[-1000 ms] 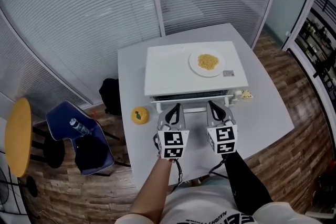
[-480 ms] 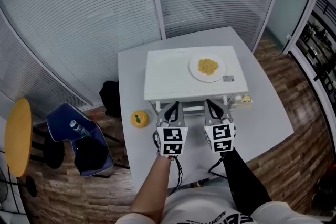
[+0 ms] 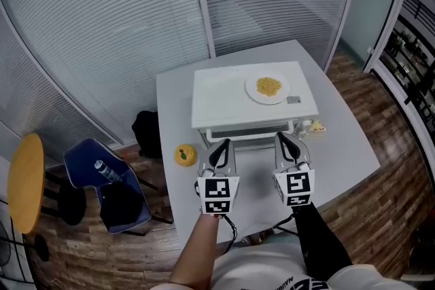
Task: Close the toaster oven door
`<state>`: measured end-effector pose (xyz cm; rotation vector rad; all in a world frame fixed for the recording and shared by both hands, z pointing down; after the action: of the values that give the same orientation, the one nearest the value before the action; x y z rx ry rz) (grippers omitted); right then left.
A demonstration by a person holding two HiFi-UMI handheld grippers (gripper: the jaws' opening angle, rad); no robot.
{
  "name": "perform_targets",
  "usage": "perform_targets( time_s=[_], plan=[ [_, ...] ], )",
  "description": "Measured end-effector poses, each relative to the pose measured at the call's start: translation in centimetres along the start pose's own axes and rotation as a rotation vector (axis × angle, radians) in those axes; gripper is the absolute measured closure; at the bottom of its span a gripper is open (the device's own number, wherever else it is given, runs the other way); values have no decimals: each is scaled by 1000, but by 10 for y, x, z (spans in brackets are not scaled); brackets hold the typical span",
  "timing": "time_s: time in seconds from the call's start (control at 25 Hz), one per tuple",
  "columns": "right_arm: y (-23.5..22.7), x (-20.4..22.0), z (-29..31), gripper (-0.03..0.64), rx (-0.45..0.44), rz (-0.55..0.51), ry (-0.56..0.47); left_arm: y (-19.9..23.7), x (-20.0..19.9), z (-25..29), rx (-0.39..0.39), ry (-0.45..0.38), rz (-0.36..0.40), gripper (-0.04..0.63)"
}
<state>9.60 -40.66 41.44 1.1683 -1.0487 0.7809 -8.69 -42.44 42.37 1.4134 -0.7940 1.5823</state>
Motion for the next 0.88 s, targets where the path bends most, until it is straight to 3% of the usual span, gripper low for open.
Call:
perform_targets(
  time_s=[0.32, 0.88],
  plan=[
    [-1, -6, -53, 615, 35, 19, -17, -15, -11, -41, 50, -31, 8, 540],
    [-33, -12, -102, 615, -29, 61, -73, -67, -22, -67, -8, -41, 53, 540]
  ],
)
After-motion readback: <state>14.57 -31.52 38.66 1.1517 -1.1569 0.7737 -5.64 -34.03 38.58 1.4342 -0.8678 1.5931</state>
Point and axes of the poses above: the fingertips, and each gripper's own axes: z forward along the fingers, y to its left, x out of its underside, the point moved 6 cm from there along -z, backward along the fingers, and after that the axes turned 10 degrees about -z, right-handed, at the moved point
